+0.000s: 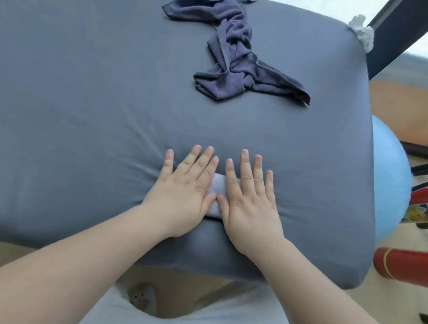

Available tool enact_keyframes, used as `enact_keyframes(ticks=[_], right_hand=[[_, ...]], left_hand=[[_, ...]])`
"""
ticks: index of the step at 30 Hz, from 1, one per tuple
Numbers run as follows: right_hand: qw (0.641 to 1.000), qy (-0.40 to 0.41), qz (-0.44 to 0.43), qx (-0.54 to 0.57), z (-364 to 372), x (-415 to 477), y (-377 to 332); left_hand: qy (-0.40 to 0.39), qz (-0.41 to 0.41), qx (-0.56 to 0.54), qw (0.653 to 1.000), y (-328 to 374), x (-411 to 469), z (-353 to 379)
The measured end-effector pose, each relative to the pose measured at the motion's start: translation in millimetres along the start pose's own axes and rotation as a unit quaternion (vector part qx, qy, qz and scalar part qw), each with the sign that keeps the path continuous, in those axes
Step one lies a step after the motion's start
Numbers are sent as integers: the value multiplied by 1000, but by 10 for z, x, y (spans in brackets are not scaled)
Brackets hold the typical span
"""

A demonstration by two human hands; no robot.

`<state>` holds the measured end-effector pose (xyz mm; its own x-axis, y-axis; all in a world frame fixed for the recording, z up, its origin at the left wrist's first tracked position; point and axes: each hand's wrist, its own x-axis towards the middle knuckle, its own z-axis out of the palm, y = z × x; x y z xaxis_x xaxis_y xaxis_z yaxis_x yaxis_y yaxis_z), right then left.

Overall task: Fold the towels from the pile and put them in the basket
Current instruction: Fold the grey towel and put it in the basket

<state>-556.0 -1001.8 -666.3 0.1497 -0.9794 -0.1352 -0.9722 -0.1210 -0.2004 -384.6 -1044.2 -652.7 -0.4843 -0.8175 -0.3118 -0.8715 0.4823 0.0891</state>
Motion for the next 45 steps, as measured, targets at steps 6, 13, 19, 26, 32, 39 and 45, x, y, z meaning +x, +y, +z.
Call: enact_keyframes(ticks=[6,13,19,26,32,39,45], right_hand=[[1000,2,-18,-24,-314,-198,-77],[971,-153,5,182,-1441,-530,-347],[913,-125,6,389,-2563,-959,-650],[858,-99,41,502,-3076,-916,-1498],[858,-70,64,505,-3056,-435,-2495],[836,-66,88,538,-2943,110,-3857],[811,-146,70,562,-2886,552,-4375]], left_hand=[[-45,-49,-44,997,123,-115,-516],[-108,-187,-320,922,144,-730,-1425],[19,-194,-553,810,33,-1887,-2294],[146,-190,-638,732,-374,-2539,-2653],[131,-182,-663,714,-1460,-2791,-2782],[53,-198,-648,733,-2942,-3211,-2997],[28,-205,-657,725,-3740,-3185,-3113]])
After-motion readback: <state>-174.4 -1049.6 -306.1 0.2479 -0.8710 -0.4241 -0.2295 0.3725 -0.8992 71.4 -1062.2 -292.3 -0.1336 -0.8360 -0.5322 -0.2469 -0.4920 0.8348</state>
